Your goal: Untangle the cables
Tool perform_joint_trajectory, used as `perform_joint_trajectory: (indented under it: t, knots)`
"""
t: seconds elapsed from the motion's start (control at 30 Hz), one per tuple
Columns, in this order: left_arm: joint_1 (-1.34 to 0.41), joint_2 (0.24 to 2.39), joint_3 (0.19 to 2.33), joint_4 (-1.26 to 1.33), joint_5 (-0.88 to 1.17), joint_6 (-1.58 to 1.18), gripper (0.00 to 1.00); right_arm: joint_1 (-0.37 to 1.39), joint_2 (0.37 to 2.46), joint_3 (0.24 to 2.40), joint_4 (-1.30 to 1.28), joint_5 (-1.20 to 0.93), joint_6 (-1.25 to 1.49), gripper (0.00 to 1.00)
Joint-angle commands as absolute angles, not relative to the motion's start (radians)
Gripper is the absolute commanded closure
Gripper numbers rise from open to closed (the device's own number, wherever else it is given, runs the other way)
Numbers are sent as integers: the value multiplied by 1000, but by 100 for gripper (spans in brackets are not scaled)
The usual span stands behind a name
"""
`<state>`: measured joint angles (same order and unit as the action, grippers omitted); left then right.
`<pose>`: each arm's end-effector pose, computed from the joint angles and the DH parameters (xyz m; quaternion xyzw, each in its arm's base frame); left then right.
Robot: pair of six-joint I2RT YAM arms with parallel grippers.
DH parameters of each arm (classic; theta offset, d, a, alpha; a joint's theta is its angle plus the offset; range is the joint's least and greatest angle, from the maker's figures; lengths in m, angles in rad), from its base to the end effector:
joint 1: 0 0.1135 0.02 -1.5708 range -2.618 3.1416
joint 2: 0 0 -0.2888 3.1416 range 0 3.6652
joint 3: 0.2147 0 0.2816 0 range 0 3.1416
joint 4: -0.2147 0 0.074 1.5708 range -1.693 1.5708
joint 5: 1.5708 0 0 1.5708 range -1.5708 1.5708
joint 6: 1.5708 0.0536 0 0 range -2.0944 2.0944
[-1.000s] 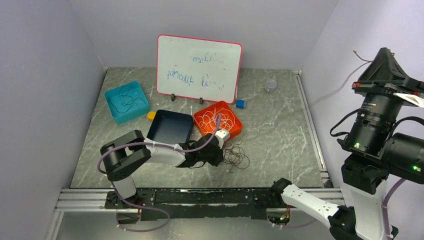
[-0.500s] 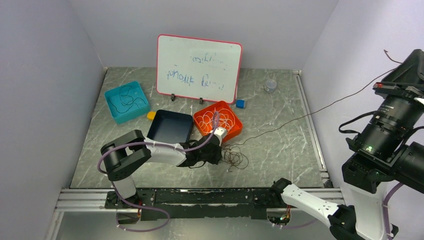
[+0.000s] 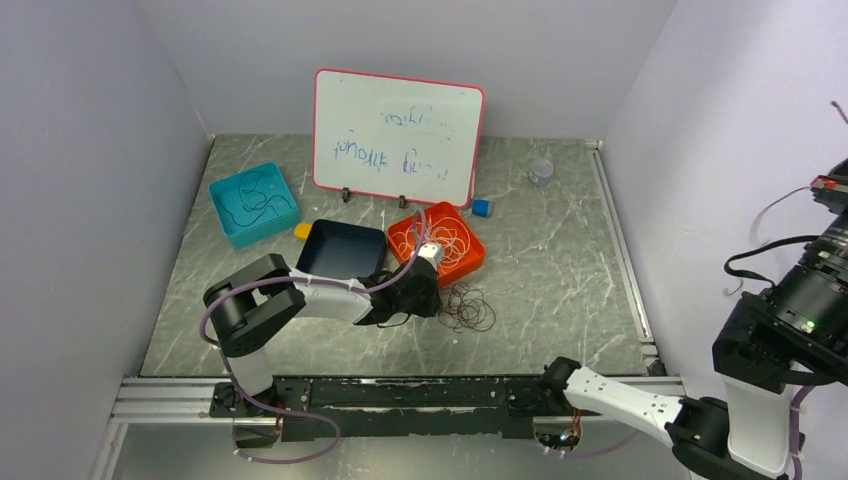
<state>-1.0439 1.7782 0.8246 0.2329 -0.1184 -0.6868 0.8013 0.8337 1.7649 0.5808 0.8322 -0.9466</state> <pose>0.1982 -0.3281 0.1225 0.1375 0.8993 -0.2784 0.3079 -0.0074 -0.0646 0.6938 0.2387 0.3271 -0.0782 0.9110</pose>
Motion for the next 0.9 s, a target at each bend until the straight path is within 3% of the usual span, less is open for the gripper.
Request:
perform_joint_trajectory:
  t: [0.0, 0.07, 0.2, 0.37, 0.4, 0.43, 0.6, 0.87]
  knots:
    - [-1034, 1797, 802, 113, -108, -617, 93, 853, 835, 1722, 521, 919, -953, 100]
    - [-1036, 1759, 805, 121, -93, -583, 88, 863, 818, 1698, 460, 932, -893, 100]
    - [-1042, 1637, 792, 138, -87, -516, 57, 873, 786, 1680, 303, 932, -725, 100]
    - [-1041, 1474, 773, 169, -71, -447, 38, 882, 807, 1701, 106, 906, -578, 100]
    - [-1040, 1450, 774, 171, -61, -434, 27, 883, 817, 1708, 77, 903, -559, 100]
    - [-1040, 1426, 776, 174, -52, -424, 23, 885, 824, 1713, 44, 897, -534, 100]
    - [-1040, 1311, 773, 188, -16, -389, 9, 889, 851, 1705, -89, 836, -404, 100]
    - [-1039, 1159, 797, 207, -18, -295, 4, 888, 927, 1719, -218, 716, -278, 100]
